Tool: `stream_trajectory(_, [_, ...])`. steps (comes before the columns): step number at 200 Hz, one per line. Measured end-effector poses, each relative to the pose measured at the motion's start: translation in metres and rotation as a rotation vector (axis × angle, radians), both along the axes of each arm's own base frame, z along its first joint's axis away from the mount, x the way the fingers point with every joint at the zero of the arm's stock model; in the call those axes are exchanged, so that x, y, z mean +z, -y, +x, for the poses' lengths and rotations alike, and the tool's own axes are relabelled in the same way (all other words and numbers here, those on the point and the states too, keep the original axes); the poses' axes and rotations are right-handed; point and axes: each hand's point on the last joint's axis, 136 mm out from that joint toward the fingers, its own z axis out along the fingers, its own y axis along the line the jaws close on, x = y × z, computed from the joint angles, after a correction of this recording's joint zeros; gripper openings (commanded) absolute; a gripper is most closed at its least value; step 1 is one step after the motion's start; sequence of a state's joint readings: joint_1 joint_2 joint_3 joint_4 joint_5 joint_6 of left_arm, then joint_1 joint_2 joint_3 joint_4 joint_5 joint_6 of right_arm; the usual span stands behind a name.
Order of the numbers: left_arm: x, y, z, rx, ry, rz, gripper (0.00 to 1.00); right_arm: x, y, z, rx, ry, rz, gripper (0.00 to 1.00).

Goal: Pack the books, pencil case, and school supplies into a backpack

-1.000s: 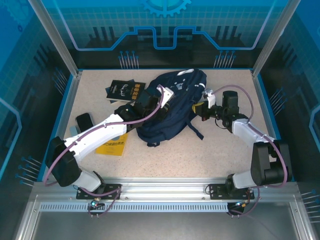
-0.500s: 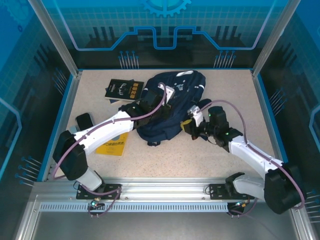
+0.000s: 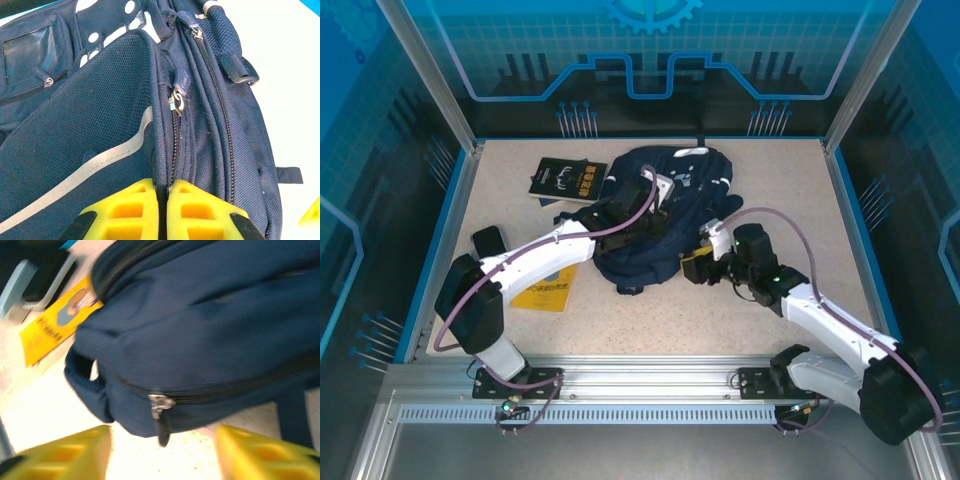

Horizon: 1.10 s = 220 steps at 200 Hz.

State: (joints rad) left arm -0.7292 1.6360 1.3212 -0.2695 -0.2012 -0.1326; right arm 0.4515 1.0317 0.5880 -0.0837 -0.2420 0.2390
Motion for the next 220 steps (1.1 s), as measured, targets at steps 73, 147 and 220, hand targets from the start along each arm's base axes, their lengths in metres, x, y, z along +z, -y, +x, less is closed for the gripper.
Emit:
stream_trajectory(73, [-0.004,0.006,-0.002,-0.040,0.000,-0.019,0.02,0.040,0.040,0.040,-0.362,-0.361,0.240,0.74])
stream_trajectory(147, [-0.014,0.011,-0.007,-0.082,-0.007,-0.034,0.02,0.037,0.014,0.048,-0.473,-0.704,0.500,0.72])
stream_trajectory(220, [-0.013,0.011,-0.006,-0.081,-0.003,-0.037,0.01,0.019,0.002,0.047,-0.503,-0.811,0.509,0.57])
